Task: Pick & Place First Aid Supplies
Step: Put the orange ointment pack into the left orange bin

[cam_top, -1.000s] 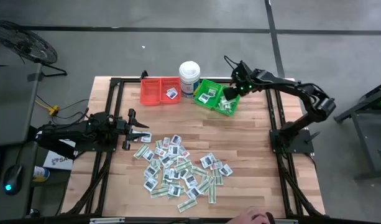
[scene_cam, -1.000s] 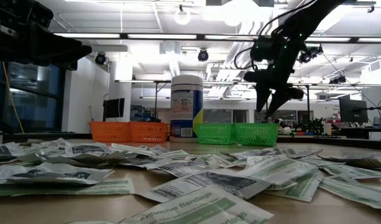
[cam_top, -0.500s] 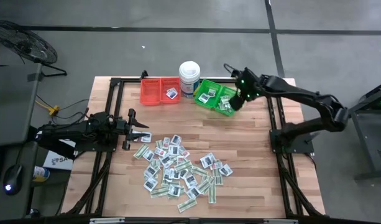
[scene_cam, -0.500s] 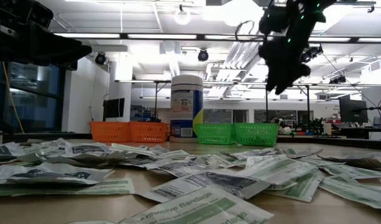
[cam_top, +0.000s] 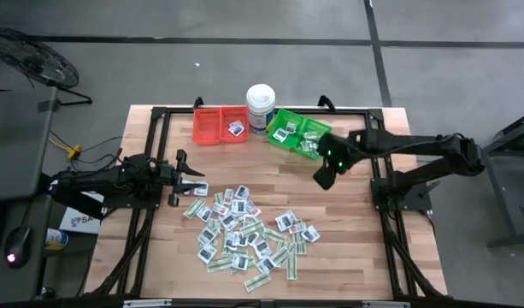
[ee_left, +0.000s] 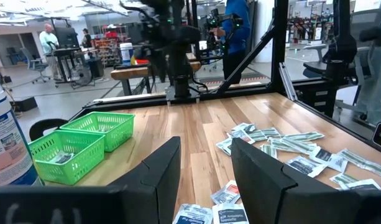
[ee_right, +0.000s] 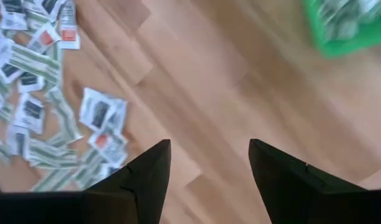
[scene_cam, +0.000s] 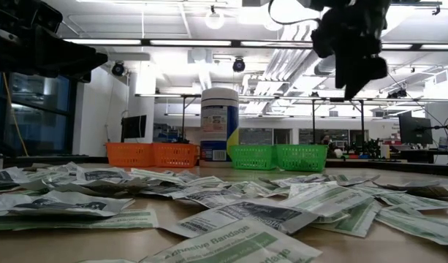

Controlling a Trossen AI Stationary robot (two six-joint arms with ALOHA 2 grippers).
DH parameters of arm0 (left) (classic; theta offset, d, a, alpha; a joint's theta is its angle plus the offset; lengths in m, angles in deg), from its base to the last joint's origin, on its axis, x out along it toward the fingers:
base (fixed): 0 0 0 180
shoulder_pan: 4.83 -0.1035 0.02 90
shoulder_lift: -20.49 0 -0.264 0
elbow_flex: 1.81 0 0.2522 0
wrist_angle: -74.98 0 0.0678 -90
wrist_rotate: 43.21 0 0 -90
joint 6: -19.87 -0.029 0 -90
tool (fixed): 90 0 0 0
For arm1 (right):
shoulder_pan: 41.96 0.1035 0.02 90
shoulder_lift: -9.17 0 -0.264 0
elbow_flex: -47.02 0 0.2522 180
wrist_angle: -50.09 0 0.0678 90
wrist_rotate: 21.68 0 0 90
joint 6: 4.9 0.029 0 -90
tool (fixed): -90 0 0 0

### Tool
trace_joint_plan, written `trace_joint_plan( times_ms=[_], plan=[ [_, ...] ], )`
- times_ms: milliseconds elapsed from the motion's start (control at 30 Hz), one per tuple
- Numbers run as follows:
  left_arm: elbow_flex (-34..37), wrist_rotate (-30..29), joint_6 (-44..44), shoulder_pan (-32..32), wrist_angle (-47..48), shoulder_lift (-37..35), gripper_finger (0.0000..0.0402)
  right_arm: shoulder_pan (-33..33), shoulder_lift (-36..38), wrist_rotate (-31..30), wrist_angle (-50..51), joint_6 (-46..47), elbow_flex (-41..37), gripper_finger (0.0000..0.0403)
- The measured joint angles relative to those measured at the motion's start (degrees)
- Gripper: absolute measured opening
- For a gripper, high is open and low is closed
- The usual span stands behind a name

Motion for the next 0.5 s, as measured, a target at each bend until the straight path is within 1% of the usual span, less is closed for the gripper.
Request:
trace_joint_plan(
  times_ms=[100, 167, 233, 367, 500],
  plan=[
    [0.00, -0.02, 0.00, -0.01, 0.00, 0.00, 0.0140, 3.77, 0.02, 1.24, -2.08, 8.37, -3.17, 0.0211],
    [0.00, -0.02, 0.00, 0.01, 0.00, 0.00, 0.0140, 6.52, -0.02, 1.89, -5.34, 15.03, -6.28, 0.0211],
    [0.00, -0.02, 0.00, -0.01, 0.00, -0.01, 0.0140, 9.70, -0.02, 2.02, -10.28, 23.09, -9.46, 0.0211],
    [0.00, -0.04, 0.00, -0.01, 0.00, 0.00, 0.0140, 15.42, -1.05, 1.82, -24.25, 34.83, -15.30, 0.0211],
    [0.00, -0.07, 0.00, -0.01, 0.00, 0.01, 0.0140, 19.67, -4.93, 1.78, -31.13, 43.49, -17.95, 0.0211]
  ],
)
